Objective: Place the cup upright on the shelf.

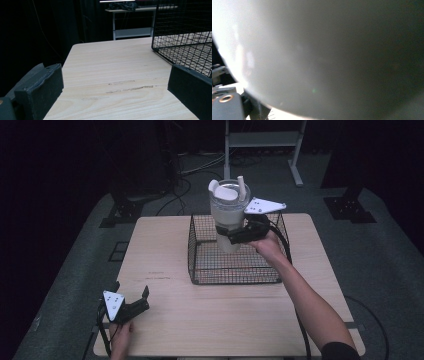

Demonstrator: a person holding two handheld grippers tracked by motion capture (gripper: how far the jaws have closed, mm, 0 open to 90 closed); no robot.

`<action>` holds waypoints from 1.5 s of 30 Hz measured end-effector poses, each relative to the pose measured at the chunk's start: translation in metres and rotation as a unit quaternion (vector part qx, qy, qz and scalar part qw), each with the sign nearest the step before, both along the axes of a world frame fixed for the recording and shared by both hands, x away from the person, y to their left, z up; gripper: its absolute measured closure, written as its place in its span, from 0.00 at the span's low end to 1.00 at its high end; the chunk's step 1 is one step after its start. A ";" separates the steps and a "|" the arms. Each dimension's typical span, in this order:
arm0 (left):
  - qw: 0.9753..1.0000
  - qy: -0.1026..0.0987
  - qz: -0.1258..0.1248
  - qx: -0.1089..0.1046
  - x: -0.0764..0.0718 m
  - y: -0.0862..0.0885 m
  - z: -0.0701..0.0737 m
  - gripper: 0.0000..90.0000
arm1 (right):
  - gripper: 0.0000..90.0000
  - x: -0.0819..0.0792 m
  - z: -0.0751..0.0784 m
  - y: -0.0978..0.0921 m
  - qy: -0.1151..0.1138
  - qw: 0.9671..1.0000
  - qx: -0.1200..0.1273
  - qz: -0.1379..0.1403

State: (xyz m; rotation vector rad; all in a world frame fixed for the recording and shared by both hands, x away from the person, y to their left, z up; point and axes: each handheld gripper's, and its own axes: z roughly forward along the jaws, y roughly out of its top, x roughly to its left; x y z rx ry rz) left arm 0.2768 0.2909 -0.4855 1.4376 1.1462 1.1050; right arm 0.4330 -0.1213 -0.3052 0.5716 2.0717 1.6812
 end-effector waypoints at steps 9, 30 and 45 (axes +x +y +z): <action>1.000 -0.004 -0.004 0.000 0.000 0.000 0.000 0.00 | 0.10 0.026 -0.002 0.010 0.014 1.000 0.004 0.000; 1.000 -0.006 -0.005 0.000 -0.001 0.001 0.000 0.00 | 0.10 0.060 -0.033 0.022 0.049 0.999 -0.019 -0.003; 1.000 -0.009 -0.010 0.007 -0.002 0.000 0.000 0.00 | 0.10 0.076 -0.066 0.032 0.079 0.996 -0.029 0.024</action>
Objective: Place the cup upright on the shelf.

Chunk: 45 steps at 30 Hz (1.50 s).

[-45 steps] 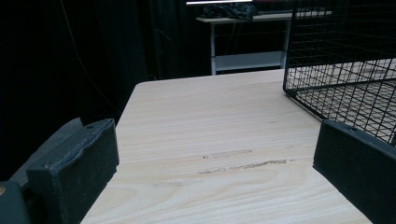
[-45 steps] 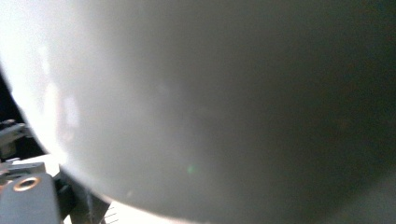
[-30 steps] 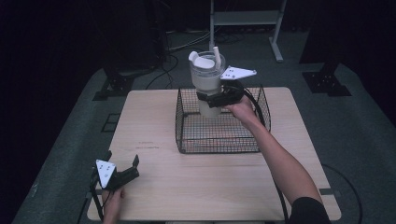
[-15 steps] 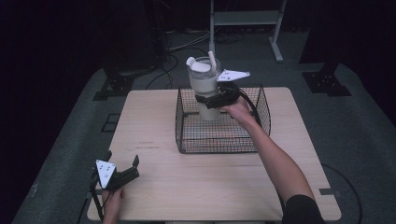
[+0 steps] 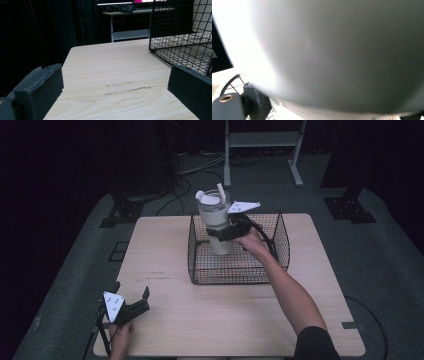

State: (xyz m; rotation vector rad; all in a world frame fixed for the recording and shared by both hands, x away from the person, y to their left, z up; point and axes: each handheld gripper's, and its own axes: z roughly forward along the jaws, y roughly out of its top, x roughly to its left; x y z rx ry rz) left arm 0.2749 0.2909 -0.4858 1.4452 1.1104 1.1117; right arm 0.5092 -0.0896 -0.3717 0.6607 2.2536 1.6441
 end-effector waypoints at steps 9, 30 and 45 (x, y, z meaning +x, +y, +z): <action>1.000 0.000 -0.001 -0.004 0.001 0.001 0.000 0.00 | 0.10 0.009 -0.018 0.006 0.026 1.000 -0.015 0.006; 1.000 0.000 -0.001 -0.007 0.001 0.002 0.000 0.00 | 0.10 0.020 -0.041 0.021 0.045 0.998 -0.032 0.024; 1.000 -0.003 -0.006 -0.007 -0.001 0.001 0.000 0.00 | 0.10 0.024 -0.053 0.028 0.045 0.997 -0.053 0.022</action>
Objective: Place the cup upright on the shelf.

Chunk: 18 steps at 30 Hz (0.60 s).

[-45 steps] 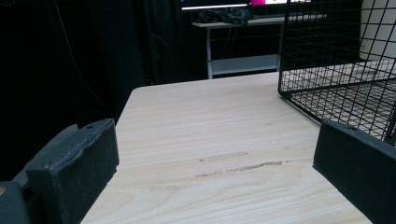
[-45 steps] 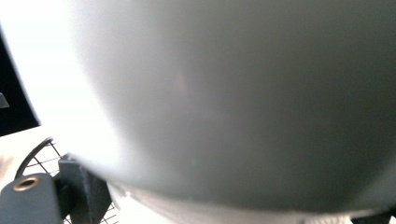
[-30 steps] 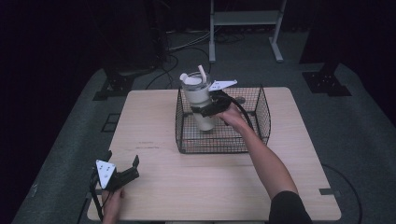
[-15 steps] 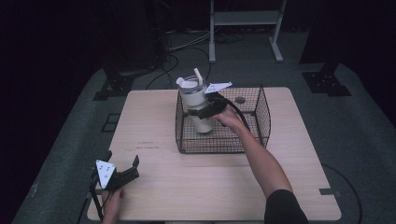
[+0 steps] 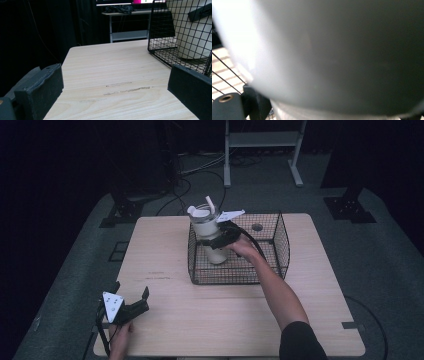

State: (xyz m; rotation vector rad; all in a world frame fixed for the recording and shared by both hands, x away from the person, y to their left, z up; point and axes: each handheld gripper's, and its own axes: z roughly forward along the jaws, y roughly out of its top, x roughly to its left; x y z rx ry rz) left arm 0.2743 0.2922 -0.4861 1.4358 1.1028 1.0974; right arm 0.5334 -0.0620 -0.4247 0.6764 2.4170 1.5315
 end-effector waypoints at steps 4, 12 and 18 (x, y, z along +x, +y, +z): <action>1.000 -0.001 -0.001 0.002 0.000 0.000 0.000 0.00 | 0.09 0.001 -0.001 -0.005 0.007 1.000 0.005 -0.001; 1.000 -0.002 -0.001 0.003 0.000 -0.001 0.000 0.00 | 0.09 0.000 -0.002 -0.011 -0.004 1.000 0.002 0.011; 1.000 -0.002 -0.002 0.006 0.000 -0.001 0.000 0.00 | 0.09 -0.001 -0.003 -0.014 -0.016 1.000 -0.002 0.016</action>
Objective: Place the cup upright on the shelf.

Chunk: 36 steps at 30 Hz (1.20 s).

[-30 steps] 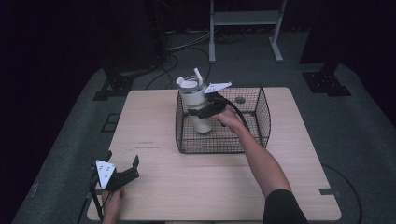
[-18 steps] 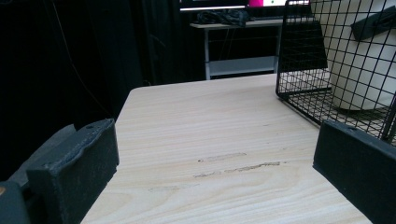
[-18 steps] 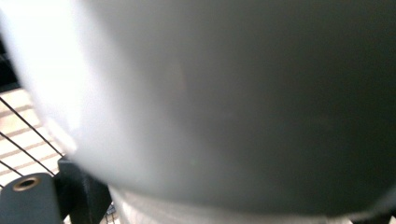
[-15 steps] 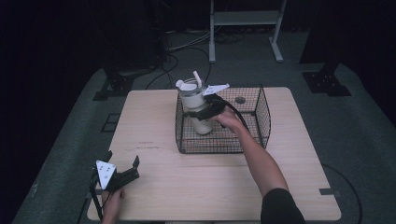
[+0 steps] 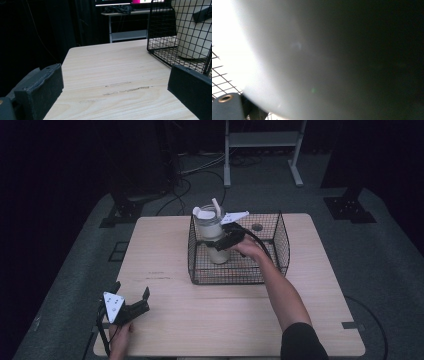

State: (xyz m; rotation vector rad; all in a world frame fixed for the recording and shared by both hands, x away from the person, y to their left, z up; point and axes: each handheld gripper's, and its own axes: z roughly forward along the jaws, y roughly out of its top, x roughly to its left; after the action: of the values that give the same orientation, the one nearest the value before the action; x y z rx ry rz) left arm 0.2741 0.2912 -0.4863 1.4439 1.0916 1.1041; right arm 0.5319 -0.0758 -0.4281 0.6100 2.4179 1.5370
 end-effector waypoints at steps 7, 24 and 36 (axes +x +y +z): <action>1.000 0.000 -0.001 0.005 0.000 -0.001 0.000 0.00 | 0.09 -0.001 -0.001 -0.003 -0.006 1.000 -0.002 0.002; 1.000 0.000 -0.002 0.006 0.000 -0.001 0.000 0.00 | 0.09 -0.004 -0.004 -0.016 -0.004 1.000 -0.004 0.004; 1.000 -0.001 -0.002 0.007 -0.001 -0.001 0.000 0.00 | 0.08 -0.008 -0.004 -0.019 -0.008 1.000 -0.011 0.005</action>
State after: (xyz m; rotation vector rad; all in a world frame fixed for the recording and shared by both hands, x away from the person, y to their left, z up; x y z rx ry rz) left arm 0.2736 0.2901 -0.4864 1.4542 1.0804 1.1117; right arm 0.5238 -0.0948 -0.4320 0.5802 2.4269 1.5113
